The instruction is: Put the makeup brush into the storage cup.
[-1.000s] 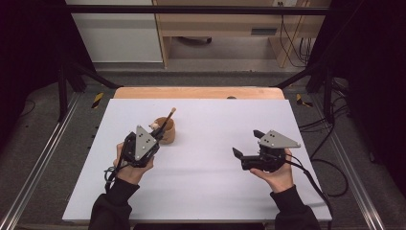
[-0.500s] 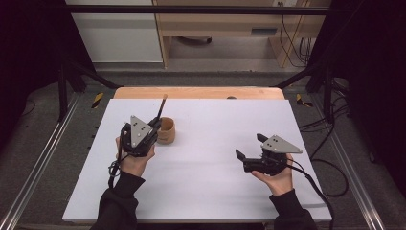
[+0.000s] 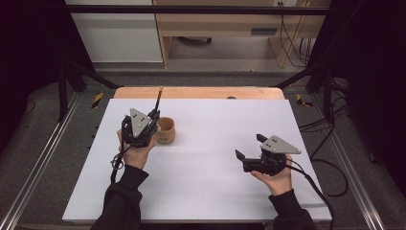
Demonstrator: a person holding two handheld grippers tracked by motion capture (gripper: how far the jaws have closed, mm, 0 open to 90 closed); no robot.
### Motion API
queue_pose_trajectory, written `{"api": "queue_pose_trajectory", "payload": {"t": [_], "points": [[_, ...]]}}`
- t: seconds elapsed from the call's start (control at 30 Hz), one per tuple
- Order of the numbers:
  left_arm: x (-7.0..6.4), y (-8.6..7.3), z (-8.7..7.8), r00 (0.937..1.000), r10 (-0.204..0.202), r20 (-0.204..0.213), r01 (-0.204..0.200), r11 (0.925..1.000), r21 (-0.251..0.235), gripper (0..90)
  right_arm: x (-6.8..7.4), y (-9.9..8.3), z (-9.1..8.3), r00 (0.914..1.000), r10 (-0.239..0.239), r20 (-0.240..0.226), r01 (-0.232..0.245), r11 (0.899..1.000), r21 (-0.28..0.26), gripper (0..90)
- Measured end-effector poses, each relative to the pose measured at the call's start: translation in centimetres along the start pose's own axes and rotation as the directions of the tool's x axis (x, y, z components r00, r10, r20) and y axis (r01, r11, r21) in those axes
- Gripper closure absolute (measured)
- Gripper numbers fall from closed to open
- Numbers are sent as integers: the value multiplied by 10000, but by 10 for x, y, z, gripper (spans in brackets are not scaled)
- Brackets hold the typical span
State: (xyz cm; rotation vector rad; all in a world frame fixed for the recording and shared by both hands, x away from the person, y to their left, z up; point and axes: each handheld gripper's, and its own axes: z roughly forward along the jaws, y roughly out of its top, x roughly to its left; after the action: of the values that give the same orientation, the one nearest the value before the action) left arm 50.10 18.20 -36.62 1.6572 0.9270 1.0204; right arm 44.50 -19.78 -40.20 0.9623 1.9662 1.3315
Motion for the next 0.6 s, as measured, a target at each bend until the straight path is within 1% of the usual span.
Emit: {"api": "queue_pose_trajectory", "payload": {"t": [0.07, 0.1, 0.13, 0.33, 0.6], "points": [[0, 0, 3, 9999, -136, -26, 136, 9999, -63, 834, -1, 0, 0, 10000, 32, 27, -32, 10000, -19, 89], [0, 0, 3, 9999, -136, -26, 136, 9999, -63, 834, -1, -1, -1, 10000, 42, 39, -42, 10000, -25, 90], [-1, 0, 7, 9996, -278, 9, 278, 9995, -113, 834, -2, -1, -1, 10000, 43, 8, -43, 10000, -31, 89], [-2, 0, 18, 9990, -438, -38, 436, 9986, -291, 834, -2, -3, 1, 10000, 0, -13, 0, 10000, 21, 88], [-1, -10, 39, 9976, -694, -35, 694, 9974, -198, 834, -3, -5, 3, 10000, -3, -7, 3, 10000, 81, 89]]}}
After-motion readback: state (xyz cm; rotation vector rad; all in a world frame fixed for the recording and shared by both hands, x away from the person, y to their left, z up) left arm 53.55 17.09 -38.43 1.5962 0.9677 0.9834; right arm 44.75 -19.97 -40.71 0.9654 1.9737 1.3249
